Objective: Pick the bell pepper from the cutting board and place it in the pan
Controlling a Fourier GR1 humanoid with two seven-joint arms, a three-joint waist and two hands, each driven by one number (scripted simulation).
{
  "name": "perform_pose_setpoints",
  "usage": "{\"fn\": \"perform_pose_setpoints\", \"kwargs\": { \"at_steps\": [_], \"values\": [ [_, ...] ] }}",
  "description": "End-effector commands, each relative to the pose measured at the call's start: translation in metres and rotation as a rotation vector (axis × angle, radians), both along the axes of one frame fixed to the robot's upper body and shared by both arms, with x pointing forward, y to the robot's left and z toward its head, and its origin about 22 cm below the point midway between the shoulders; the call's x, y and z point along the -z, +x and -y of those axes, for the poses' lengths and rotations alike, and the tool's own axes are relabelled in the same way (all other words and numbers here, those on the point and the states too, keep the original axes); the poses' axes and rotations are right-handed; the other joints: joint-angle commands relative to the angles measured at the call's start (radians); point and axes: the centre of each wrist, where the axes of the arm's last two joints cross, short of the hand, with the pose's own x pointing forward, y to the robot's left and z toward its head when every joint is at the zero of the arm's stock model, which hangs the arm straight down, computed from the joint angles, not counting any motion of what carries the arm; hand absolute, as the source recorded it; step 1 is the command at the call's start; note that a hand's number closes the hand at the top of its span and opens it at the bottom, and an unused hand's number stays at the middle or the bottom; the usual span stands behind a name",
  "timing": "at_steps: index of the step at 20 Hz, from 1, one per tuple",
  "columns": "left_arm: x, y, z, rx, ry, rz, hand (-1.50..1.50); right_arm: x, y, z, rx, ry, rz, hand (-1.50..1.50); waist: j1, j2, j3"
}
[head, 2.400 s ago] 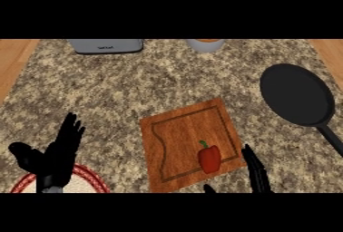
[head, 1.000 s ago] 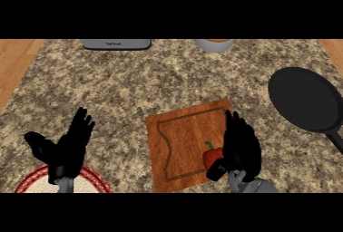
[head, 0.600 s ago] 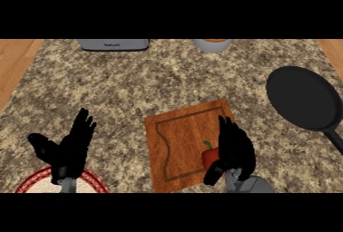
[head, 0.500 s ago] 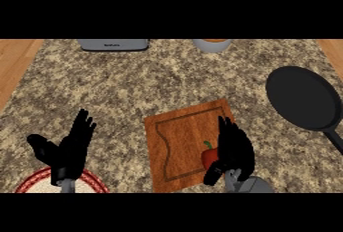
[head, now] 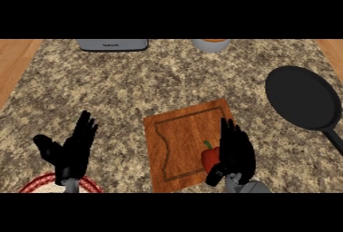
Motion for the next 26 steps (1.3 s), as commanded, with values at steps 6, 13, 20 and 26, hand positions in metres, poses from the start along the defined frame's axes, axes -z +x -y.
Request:
{"fn": "perform_pose_setpoints", "kwargs": {
  "at_steps": [6,13,20,26],
  "values": [
    [0.019,0.001,-0.021,-0.014,0.000,-0.046,0.00,0.011,0.000,-0.002,-0.015,0.034,-0.007,1.50,-0.001,0.005,-0.014],
    [0.021,-0.010,-0.011,-0.009,-0.005,-0.051,0.00,0.057,0.019,-0.001,-0.098,-0.052,0.049,1.50,0.006,0.006,-0.013],
    [0.018,-0.010,-0.001,-0.007,-0.018,-0.061,0.00,0.046,-0.006,0.022,-0.306,-0.016,0.054,1.50,0.001,0.005,-0.013],
    [0.021,-0.015,-0.005,-0.016,-0.005,-0.047,0.00,0.046,-0.043,0.059,-0.757,0.007,0.037,1.50,-0.003,0.003,-0.013]
  ]
}}
